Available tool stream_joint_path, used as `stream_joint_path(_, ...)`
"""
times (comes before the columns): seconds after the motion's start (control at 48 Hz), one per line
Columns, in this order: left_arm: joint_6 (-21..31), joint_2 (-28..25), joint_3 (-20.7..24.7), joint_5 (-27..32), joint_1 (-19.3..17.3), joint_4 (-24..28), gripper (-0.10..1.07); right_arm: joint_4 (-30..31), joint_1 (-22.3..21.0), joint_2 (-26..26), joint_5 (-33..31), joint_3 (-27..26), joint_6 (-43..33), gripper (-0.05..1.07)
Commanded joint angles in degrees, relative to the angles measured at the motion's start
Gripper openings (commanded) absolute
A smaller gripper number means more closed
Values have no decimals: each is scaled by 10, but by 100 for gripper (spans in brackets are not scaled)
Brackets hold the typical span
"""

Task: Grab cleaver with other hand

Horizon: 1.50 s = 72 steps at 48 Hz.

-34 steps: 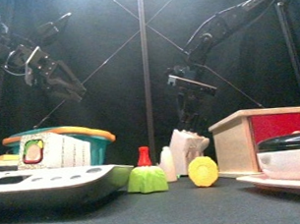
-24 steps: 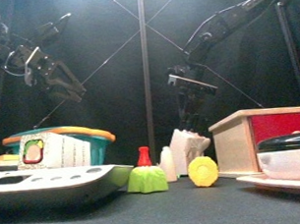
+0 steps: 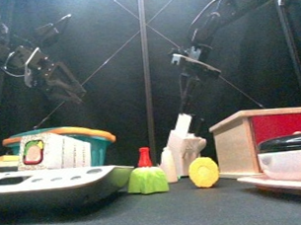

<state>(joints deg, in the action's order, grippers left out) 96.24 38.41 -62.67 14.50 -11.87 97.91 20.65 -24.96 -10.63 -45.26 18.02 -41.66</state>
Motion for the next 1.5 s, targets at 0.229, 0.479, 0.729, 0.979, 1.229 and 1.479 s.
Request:
stream_joint_path(0.229, -3, 1, 8, 2, -1, 1, 103, 25, 39, -107, -28, 37, -1, 52)
stream_joint_path(0.479, -1, 5, 8, 1, 4, -4, 103, 33, 69, -194, 18, 99, -1, 52)
stream_joint_path(0.729, 0, 6, 15, -4, 46, -31, 103, 22, 86, -286, 218, 213, -1, 52)
stream_joint_path(0.979, 0, 6, 28, -8, 97, -47, 103, 10, 87, -313, 353, 285, 1, 52)
stream_joint_path(1.229, 2, 6, 37, -9, 113, -69, 103, 33, 126, -277, 408, 308, 4, 52)
stream_joint_path(1.479, 2, 6, 43, -10, 132, -84, 103, 47, 157, -237, 474, 311, 4, 52)
